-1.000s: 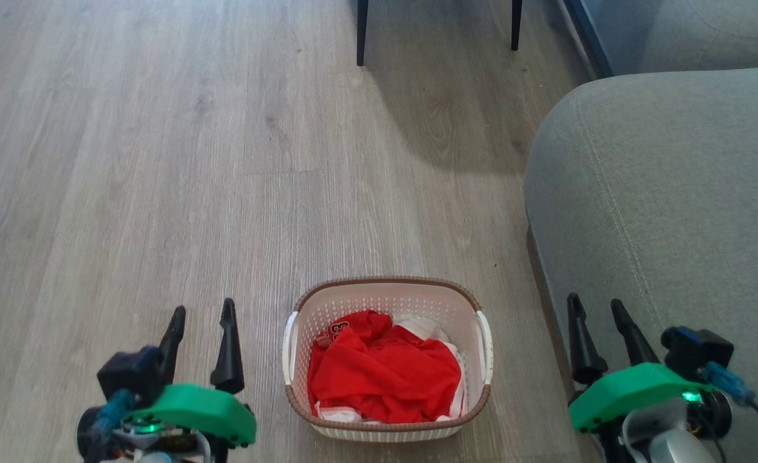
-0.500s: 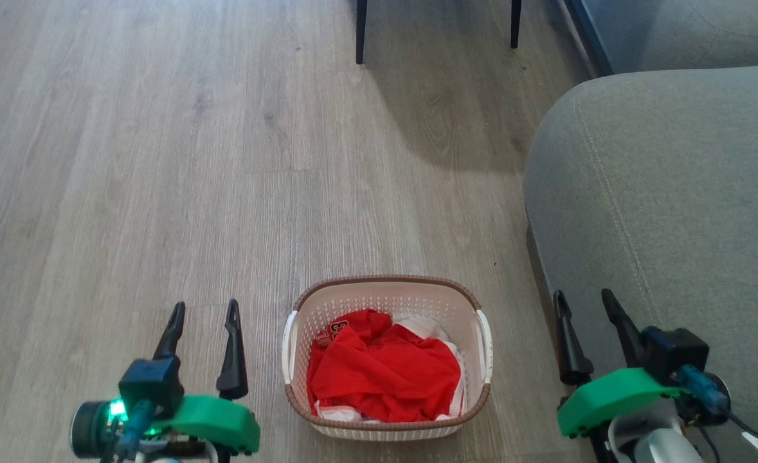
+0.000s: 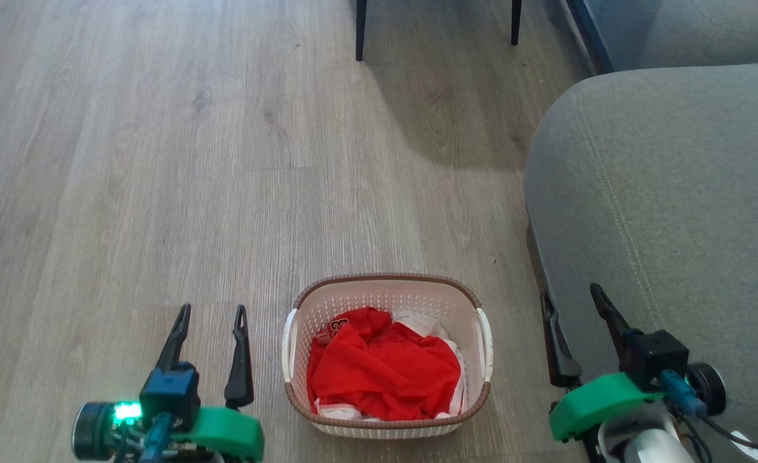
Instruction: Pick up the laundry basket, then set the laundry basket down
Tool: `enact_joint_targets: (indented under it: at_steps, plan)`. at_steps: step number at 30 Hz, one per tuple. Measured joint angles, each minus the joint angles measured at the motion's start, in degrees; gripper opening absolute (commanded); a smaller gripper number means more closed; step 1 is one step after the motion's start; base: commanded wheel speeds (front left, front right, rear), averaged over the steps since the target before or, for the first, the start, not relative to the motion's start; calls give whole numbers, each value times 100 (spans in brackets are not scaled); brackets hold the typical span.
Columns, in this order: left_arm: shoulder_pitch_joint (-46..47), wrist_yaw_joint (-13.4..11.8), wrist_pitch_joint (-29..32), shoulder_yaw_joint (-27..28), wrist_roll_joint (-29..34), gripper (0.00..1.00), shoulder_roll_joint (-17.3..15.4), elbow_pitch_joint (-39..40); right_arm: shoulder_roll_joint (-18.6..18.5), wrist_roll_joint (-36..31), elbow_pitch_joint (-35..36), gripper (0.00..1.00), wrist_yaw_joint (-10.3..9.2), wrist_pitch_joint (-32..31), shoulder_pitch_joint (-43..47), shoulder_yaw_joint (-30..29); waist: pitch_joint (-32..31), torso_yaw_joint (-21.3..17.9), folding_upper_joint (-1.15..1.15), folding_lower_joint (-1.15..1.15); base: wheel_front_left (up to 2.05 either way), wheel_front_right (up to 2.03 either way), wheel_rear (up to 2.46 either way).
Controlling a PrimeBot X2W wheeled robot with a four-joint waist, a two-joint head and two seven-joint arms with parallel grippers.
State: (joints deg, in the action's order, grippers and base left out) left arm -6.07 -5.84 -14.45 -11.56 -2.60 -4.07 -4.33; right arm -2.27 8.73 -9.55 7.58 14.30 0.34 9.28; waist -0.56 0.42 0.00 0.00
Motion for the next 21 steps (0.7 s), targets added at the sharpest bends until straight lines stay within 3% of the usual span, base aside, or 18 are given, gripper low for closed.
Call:
enact_joint_targets:
  at_steps: [21]
  plan:
    - [18, 78, 0, 56, -3, 100, 47, -44, -2, -4, -3, 100, 0, 0, -33, -1, 228, -25, 0, 0, 0, 0, 0]
